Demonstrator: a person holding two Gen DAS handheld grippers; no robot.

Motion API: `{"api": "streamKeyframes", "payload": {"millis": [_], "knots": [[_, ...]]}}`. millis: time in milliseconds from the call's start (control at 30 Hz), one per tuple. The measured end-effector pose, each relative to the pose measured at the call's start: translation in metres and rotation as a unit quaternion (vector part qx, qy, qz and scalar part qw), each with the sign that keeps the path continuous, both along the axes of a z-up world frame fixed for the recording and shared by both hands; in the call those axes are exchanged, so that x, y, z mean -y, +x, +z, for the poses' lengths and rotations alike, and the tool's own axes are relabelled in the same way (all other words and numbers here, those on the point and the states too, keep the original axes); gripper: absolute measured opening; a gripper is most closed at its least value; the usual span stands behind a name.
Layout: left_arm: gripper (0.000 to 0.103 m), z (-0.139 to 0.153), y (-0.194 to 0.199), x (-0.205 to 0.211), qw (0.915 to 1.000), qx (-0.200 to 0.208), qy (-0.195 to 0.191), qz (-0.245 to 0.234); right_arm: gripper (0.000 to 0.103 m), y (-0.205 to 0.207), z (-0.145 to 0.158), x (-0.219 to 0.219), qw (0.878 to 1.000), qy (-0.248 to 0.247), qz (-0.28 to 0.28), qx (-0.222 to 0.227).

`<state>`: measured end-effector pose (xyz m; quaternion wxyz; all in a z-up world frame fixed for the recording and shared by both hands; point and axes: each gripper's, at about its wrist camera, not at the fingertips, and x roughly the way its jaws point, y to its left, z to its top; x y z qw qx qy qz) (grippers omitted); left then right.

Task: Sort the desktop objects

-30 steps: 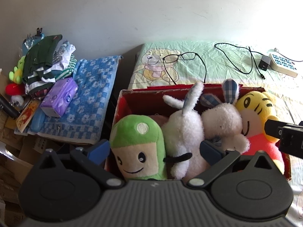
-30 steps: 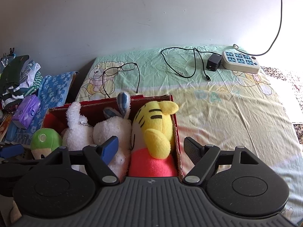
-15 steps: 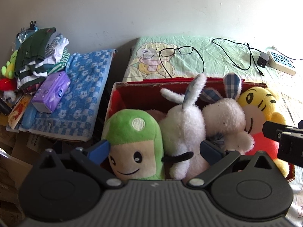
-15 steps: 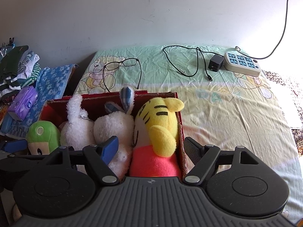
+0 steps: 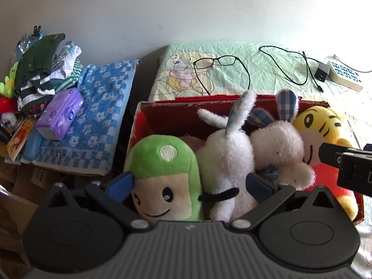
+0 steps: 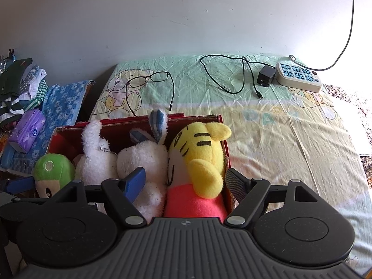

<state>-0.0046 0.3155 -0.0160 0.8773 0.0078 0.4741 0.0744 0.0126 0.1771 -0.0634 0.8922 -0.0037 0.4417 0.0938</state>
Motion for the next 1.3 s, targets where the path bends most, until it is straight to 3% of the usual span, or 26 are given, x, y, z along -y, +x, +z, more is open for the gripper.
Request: {"api": "streamKeyframes", "payload": {"millis": [633,1300], "knots": [[0.102,0.008,-0.013,0.001,0.9994,-0.02,-0.012,-0.026,0.078,-0.02,0.002,0.001,0.999,-0.019,-0.024,0.007],[0.102,0.019,-0.016,0.005,0.9999,0.0,0.003,0.013,0.078,-0.012,0.009,0.002,1.0,-0.009,0.02,0.017]]}}
